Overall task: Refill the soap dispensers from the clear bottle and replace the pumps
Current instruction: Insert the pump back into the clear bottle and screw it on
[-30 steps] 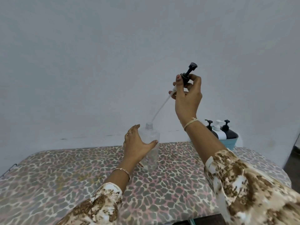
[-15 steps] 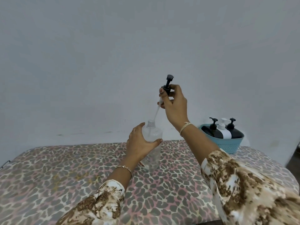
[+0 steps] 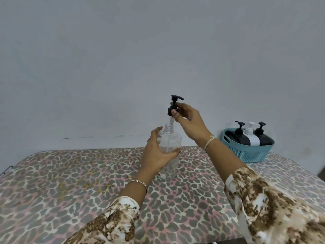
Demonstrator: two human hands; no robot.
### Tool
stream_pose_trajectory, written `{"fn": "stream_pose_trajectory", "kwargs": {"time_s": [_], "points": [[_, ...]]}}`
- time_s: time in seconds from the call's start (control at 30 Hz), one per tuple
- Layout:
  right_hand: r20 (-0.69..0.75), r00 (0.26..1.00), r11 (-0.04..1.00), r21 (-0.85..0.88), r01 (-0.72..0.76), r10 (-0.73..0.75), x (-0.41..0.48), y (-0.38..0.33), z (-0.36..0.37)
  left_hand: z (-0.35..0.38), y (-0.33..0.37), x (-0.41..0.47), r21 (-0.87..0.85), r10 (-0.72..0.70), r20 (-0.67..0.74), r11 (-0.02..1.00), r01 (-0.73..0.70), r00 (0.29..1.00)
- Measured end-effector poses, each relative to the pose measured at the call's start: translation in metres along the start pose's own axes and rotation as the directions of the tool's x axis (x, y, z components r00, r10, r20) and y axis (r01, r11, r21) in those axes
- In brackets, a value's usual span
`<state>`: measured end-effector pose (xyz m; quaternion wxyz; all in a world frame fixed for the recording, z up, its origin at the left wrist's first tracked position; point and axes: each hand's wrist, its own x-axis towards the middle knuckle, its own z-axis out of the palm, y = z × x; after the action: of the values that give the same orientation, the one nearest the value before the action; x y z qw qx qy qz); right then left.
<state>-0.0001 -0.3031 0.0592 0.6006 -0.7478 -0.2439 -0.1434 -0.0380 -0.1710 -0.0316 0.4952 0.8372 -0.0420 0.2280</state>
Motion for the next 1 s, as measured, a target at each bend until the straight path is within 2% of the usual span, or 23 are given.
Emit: {"fn": "stream_pose_trajectory", "kwargs": {"time_s": [0.27,0.63,0.9,1.0], "points": [[0.162,0.983,0.997,-0.018,-0.080,0.082,-0.007,0.011,0.000,0.001,-0.003,0.001,-0.047,-0.012,-0.001,0.999,0.012,1.000],[0.192,0.976,0.988,0.093,-0.119,0.100,-0.011,0.017,-0.003,0.001,-0.003,0.000,-0.066,-0.016,0.003,0.998,0.016,1.000],[0.319,0.944,0.969,0.191,-0.157,0.089,-0.007,0.018,-0.010,-0.005,-0.004,0.002,-0.150,-0.009,0.077,0.989,0.021,0.997],[0.278,0.955,0.971,0.181,-0.159,0.105,-0.006,0.017,-0.009,-0.007,-0.003,0.004,-0.159,-0.002,0.099,0.987,0.018,0.995]]}}
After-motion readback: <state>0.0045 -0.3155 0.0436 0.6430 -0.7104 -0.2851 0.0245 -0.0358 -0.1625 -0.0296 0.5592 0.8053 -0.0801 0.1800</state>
